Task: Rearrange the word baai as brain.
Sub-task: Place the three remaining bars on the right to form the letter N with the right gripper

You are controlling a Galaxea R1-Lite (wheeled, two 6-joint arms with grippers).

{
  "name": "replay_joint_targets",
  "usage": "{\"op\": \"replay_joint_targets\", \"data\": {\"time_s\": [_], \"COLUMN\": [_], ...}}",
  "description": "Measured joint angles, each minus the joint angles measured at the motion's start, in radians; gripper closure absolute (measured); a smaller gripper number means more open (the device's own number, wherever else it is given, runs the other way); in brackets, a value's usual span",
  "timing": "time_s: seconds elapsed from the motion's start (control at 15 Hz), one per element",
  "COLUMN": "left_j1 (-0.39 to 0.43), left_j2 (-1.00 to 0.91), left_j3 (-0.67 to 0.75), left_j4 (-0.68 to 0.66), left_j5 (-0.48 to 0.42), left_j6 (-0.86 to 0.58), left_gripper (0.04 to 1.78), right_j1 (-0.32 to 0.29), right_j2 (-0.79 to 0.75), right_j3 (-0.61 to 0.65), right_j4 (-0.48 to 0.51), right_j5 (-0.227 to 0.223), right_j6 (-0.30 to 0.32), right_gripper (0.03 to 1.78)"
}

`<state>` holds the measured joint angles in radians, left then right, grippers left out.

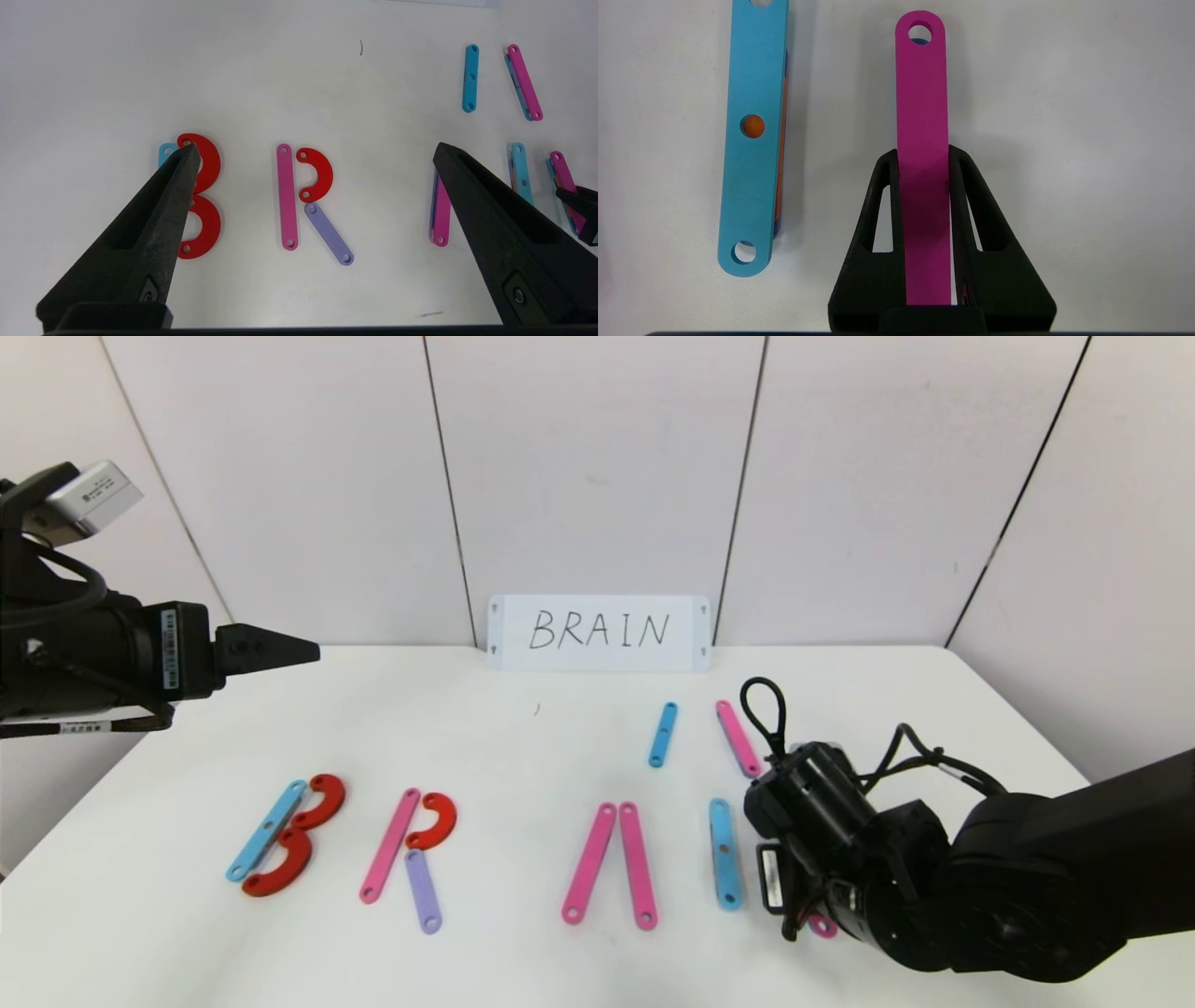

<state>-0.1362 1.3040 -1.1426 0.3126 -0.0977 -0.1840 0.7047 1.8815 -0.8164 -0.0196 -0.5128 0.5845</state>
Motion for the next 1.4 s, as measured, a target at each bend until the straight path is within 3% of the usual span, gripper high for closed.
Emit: {"op": "replay_joint_targets", "data": {"time_s": [0.27,0.47,0.6,0.87,1.0,1.2,1.4], "left_j1": [0.000,0.000,0.000,0.000,0.000,0.000,0.000], "left_j2": [0.001,0.002,0.003,0.003,0.003,0.003,0.003], "left_j3": [0.000,0.000,0.000,0.000,0.000,0.000,0.000], "left_j4": [0.000,0.000,0.000,0.000,0.000,0.001,0.000], "left_j5": [0.000,0.000,0.000,0.000,0.000,0.000,0.001], "left_j6": [0.000,0.000,0.000,0.000,0.000,0.000,0.000], "left_gripper": [0.08,0.08,0.08,0.08,0.08,0.08,0.08], "right_j1": [-0.030,-0.037,-0.037,-0.038,-0.047,-0.077,-0.099], "right_j2": [0.027,0.034,0.036,0.035,0.021,-0.011,-0.017], "right_j3": [-0.025,-0.029,-0.030,-0.034,-0.051,-0.129,-0.261], "right_j4": [0.000,-0.001,-0.001,0.000,0.002,0.003,0.001], "right_j5": [0.000,0.000,0.000,-0.001,-0.001,0.000,0.002], "right_j6": [0.000,-0.003,-0.003,-0.006,-0.017,-0.078,-0.175], "right_gripper": [1.51,1.39,1.18,0.50,0.27,0.08,0.07]}}
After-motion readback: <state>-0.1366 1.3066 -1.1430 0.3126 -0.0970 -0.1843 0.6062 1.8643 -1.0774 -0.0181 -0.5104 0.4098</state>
